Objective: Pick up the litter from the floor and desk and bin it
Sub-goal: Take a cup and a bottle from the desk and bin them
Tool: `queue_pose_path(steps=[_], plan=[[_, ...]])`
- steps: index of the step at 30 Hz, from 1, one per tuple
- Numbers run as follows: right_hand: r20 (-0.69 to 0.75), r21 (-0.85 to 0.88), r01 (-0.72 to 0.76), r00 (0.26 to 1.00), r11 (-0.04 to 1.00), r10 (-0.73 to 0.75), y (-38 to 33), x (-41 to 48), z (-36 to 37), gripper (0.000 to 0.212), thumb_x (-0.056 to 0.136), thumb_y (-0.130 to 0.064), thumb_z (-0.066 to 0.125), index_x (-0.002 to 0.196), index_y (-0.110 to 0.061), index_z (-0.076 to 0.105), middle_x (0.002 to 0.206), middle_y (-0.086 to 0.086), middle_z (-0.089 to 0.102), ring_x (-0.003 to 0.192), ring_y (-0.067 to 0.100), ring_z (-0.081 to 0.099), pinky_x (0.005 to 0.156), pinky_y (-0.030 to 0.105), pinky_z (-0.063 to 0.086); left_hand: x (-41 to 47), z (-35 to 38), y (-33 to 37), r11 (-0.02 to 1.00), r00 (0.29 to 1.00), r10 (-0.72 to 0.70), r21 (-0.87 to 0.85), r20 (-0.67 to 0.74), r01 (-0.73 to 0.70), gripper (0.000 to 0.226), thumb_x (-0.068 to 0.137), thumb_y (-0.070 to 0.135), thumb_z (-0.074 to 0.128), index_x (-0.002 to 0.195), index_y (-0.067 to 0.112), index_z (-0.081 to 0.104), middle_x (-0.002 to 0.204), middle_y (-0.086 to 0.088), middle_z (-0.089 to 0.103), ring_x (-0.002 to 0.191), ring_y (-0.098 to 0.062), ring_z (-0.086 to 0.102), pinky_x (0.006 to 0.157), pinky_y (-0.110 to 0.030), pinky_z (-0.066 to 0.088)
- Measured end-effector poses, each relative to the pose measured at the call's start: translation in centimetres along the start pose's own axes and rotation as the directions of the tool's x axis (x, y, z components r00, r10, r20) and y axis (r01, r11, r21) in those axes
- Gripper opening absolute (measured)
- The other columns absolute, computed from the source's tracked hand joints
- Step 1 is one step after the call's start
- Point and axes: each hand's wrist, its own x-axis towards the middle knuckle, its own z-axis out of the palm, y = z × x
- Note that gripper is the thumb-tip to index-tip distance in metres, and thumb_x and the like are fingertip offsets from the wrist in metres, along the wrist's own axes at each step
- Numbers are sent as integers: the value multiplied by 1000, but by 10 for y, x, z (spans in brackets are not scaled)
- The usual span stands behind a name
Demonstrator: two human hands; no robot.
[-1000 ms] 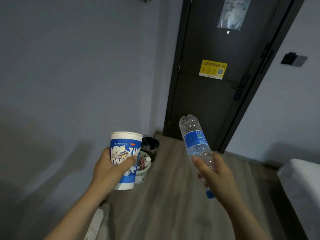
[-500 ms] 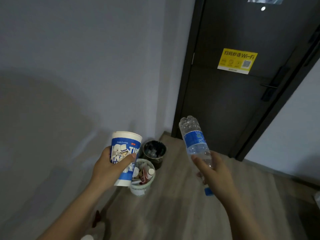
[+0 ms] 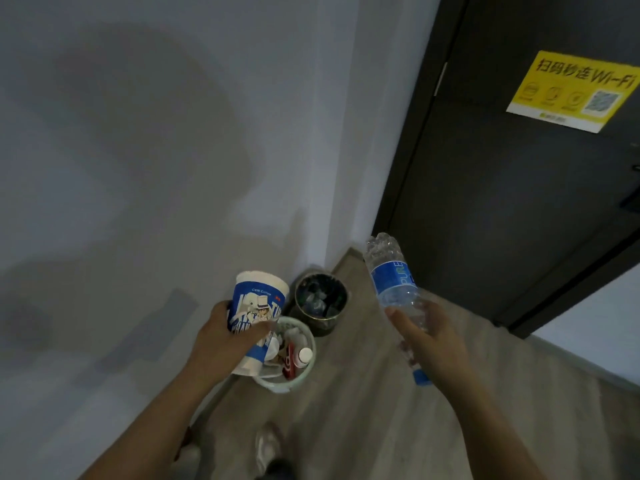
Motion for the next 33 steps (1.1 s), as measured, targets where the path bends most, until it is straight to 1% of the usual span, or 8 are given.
queue_pose_path(steps=[6, 10, 13, 19, 22, 25, 29, 33], plan=[[25, -121, -94, 995, 988, 98, 7, 89, 30, 58, 82, -54, 62, 128, -24, 44, 101, 1, 62, 80, 19, 67, 67, 38, 58, 104, 19, -14, 991, 991, -117, 76, 72, 111, 47, 76, 31, 78, 109, 24, 46, 99, 2, 62, 83, -12, 61, 63, -25, 46], [39, -207, -198, 977, 958, 210, 10, 147, 54, 58, 83, -53, 62, 129, -24, 42, 99, -2, 61, 76, 18, 68, 63, 37, 59, 172, 31, -32, 961, 954, -254, 155, 161, 230, 51, 79, 23, 74, 121, 16, 46, 104, -3, 59, 88, -19, 59, 68, -29, 46], [39, -244, -247, 964, 938, 264, 16, 186, 74, 58, 83, -53, 63, 129, -25, 42, 95, -6, 60, 77, 16, 68, 69, 38, 59, 218, 42, -46, 928, 919, -339, 230, 201, 293, 56, 78, 21, 74, 125, 11, 45, 107, -5, 58, 91, -22, 58, 70, -29, 44], [65, -286, -329, 930, 900, 361, 40, 250, 109, 69, 82, -52, 64, 135, -17, 36, 93, -4, 56, 77, 15, 66, 71, 36, 57, 285, 69, -82, 877, 880, -416, 358, 228, 321, 51, 77, 32, 76, 116, 16, 47, 104, -2, 59, 90, -19, 57, 74, -28, 43], [74, -301, -363, 913, 882, 401, 57, 283, 123, 71, 82, -48, 66, 135, -14, 34, 83, -9, 52, 72, 11, 64, 64, 29, 54, 310, 87, -102, 841, 870, -445, 433, 214, 324, 41, 79, 37, 72, 106, 20, 46, 95, 1, 58, 84, -15, 55, 73, -26, 42], [97, -322, -399, 888, 858, 449, 81, 312, 137, 69, 81, -46, 69, 132, -13, 35, 82, -8, 53, 72, 13, 65, 65, 29, 53, 329, 103, -128, 802, 856, -469, 510, 216, 311, 42, 79, 38, 71, 107, 19, 47, 95, 0, 59, 84, -16, 57, 74, -28, 47], [165, -388, -414, 848, 824, 504, 124, 358, 163, 67, 81, -46, 69, 130, -15, 36, 83, -7, 55, 73, 7, 61, 62, 24, 48, 358, 131, -170, 772, 839, -505, 540, 201, 335, 48, 76, 37, 74, 114, 16, 51, 96, 0, 62, 81, -17, 61, 60, -20, 46], [203, -445, -375, 842, 813, 499, 170, 401, 191, 69, 81, -51, 68, 131, -16, 36, 99, 2, 61, 74, 5, 59, 56, 18, 42, 388, 162, -214, 745, 822, -547, 538, 158, 393, 48, 72, 29, 76, 110, 9, 56, 91, -3, 63, 77, -19, 62, 54, -20, 45]])
